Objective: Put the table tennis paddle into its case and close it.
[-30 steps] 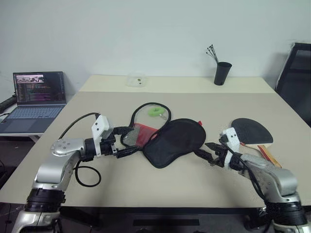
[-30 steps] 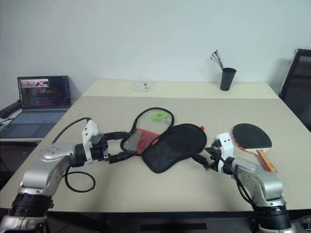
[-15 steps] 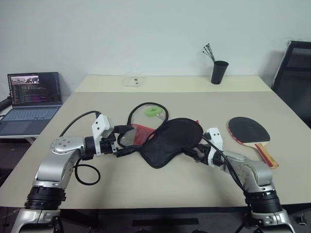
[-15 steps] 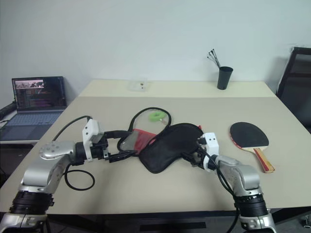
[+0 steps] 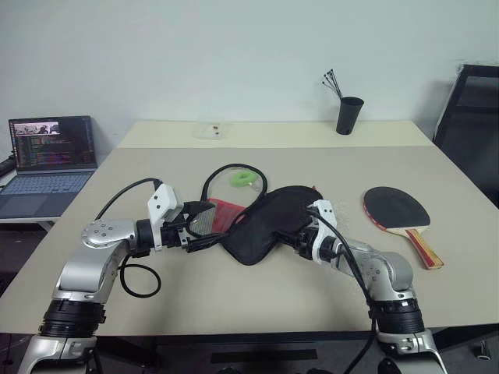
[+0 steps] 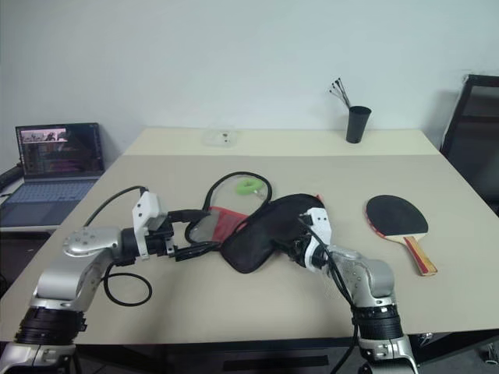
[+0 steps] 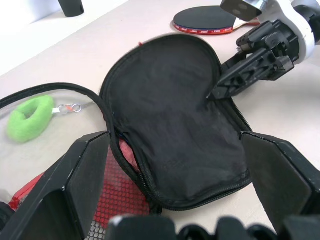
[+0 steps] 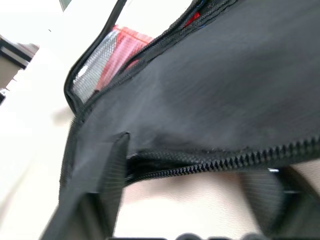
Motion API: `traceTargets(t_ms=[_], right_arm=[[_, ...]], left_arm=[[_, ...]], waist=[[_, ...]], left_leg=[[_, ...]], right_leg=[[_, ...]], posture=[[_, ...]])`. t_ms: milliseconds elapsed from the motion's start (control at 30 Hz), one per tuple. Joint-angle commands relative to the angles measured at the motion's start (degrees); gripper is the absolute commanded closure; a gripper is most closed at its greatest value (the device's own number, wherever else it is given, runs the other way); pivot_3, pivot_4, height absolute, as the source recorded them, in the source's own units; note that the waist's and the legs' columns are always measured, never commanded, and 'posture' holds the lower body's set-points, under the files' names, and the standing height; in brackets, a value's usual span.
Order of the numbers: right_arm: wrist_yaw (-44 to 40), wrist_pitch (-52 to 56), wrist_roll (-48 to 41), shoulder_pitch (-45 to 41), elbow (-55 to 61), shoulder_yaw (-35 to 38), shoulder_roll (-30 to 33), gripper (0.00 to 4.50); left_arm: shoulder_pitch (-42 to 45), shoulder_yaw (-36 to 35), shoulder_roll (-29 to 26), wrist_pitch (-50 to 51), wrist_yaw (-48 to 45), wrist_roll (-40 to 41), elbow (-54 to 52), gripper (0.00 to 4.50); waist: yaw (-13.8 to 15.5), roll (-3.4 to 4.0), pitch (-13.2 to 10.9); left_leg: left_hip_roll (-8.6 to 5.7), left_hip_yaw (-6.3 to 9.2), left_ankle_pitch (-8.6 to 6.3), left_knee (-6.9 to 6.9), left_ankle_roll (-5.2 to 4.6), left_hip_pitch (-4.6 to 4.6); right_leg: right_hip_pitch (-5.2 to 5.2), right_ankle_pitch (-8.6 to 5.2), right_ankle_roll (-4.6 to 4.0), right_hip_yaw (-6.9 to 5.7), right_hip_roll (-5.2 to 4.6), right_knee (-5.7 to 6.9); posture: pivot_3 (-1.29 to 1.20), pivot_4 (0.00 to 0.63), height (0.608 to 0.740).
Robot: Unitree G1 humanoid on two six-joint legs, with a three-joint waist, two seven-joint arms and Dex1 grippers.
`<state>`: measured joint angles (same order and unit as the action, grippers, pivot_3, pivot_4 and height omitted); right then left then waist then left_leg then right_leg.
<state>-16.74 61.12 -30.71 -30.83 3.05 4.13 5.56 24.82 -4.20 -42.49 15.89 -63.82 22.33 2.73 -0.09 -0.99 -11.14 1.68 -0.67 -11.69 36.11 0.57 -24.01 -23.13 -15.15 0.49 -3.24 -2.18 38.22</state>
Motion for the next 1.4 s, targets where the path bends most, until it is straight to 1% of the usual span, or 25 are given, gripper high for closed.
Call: traceTargets(t_ms=[33,100,167,200,267,467,633,733,867,1000,1133,1233,1333,1400], right_arm=[[0.0,2.3,-2.5,-1.6,1.7,2.7,0.5,2.79],[-0.6,4.6,-3.7,-1.6,2.6,3.5,1.8,3.51],[-2.2,7.6,-5.2,-1.1,4.0,3.5,4.3,4.25],[-3.0,8.7,-5.7,-0.8,4.6,3.3,5.6,4.45],[-4.1,10.2,-6.5,-0.4,5.5,2.9,7.8,4.45],[-10.9,12.1,-6.7,-1.5,3.8,0.6,18.3,4.45],[-19.9,5.7,-1.5,-5.8,-4.4,-6.1,29.0,4.45],[-25.7,-0.5,3.1,-10.6,-12.2,-10.7,33.1,4.45],[-31.7,-8.7,9.2,-18.0,-23.4,-15.5,33.1,4.45],[-34.6,-13.8,13.2,-23.0,-31.0,-18.0,29.7,4.45],[-35.5,-17.5,16.2,-25.5,-36.2,-17.8,27.3,4.45],[-35.8,-19.4,17.9,-26.5,-39.1,-17.3,26.6,4.45],[-34.7,-21.3,20.1,-26.6,-41.2,-16.6,27.9,3.81],[-34.7,-21.9,21.1,-26.2,-41.3,-16.1,29.0,3.14]], left_arm=[[-0.2,-0.8,-0.1,-0.9,0.7,0.0,-2.5,0.00],[-0.9,-0.8,0.1,-0.9,1.1,0.2,-3.2,0.00],[-1.9,-0.8,0.4,-0.8,1.7,0.3,-4.2,0.00],[-2.3,-0.9,0.5,-0.7,2.0,0.3,-4.6,0.00],[-3.0,-1.0,0.5,-0.6,2.4,0.4,-5.4,0.00],[-5.0,-1.0,0.8,0.2,3.6,0.7,-7.7,0.00],[-5.5,-0.6,0.9,0.7,3.9,0.8,-9.0,0.00],[-5.6,-0.5,1.1,0.9,4.1,0.7,-9.4,0.00],[-5.7,-0.3,1.2,0.8,4.2,0.5,-9.6,0.00],[-5.7,-0.2,1.1,0.6,4.3,0.3,-9.6,0.00],[-5.5,-0.1,1.0,0.4,4.3,0.2,-9.5,0.00],[-5.5,0.0,1.1,0.3,4.3,0.1,-9.5,0.00],[-5.0,0.3,1.1,0.0,4.2,-0.3,-9.1,0.00],[-4.6,0.5,1.2,-0.3,4.1,-0.6,-8.5,0.00]], waist=[[0.0,0.00,0.0],[0.0,0.00,0.0],[0.0,0.00,0.0],[0.0,0.00,0.0],[0.0,-0.02,0.0],[0.0,-0.03,0.0],[0.0,-0.03,0.0],[0.0,-0.04,0.0],[-0.1,-0.05,0.0],[-0.2,-0.05,0.0],[-0.2,-0.05,0.0],[-0.2,-0.05,0.0],[-0.2,-0.05,0.0],[-0.2,-0.05,0.0]], left_leg=[[0.00,-0.05,0.00,0.00,0.00,0.00],[-0.01,-0.14,0.00,0.00,0.00,0.00],[-0.01,-0.21,0.00,0.00,0.00,0.00],[-0.02,-0.25,0.00,-0.01,0.00,0.00],[-0.03,-0.32,0.00,-0.01,0.00,0.00],[-0.02,-0.39,-0.01,0.00,0.00,0.02],[-0.02,-0.59,-0.01,0.00,-0.01,0.07],[-0.02,-0.83,-0.01,0.00,-0.01,0.08],[-0.01,-1.03,-0.01,0.00,-0.01,0.09],[0.01,-1.06,-0.02,-0.03,-0.02,0.07],[0.04,-1.06,-0.02,-0.02,-0.02,0.07],[0.02,-1.06,-0.02,-0.01,-0.02,0.06],[0.00,-1.07,-0.02,-0.01,-0.02,0.06],[0.00,-1.07,-0.02,-0.01,-0.02,0.06]], right_leg=[[-0.02,0.03,-0.05,0.05,0.00,0.00],[-0.05,0.06,-0.09,0.15,0.00,0.00],[-0.07,0.06,-0.10,0.24,0.00,-0.02],[-0.08,0.06,-0.10,0.28,0.00,-0.03],[-0.08,0.08,-0.12,0.34,-0.01,-0.05],[-0.10,0.06,-0.05,0.41,0.00,-0.07],[-0.13,0.10,-0.01,0.56,0.02,-0.09],[-0.17,0.13,0.04,0.71,0.03,-0.11],[-0.24,0.17,0.09,0.89,0.06,-0.12],[-0.31,0.17,0.08,0.97,0.09,-0.12],[-0.33,0.19,0.06,0.99,0.10,-0.10],[-0.34,0.22,0.04,1.02,0.08,-0.10],[-0.34,0.25,0.02,1.05,0.05,-0.11],[-0.34,0.25,0.02,1.05,0.05,-0.10]], posture=[[0.00,0.150,0.740],[0.00,0.150,0.740],[0.00,0.150,0.740],[0.00,0.150,0.740],[0.00,0.150,0.740],[0.00,0.150,0.740],[0.00,0.150,0.740],[0.00,0.150,0.740],[0.00,0.150,0.740],[0.00,0.150,0.740],[0.00,0.150,0.740],[0.00,0.150,0.740],[0.00,0.150,0.740],[0.00,0.150,0.740]])
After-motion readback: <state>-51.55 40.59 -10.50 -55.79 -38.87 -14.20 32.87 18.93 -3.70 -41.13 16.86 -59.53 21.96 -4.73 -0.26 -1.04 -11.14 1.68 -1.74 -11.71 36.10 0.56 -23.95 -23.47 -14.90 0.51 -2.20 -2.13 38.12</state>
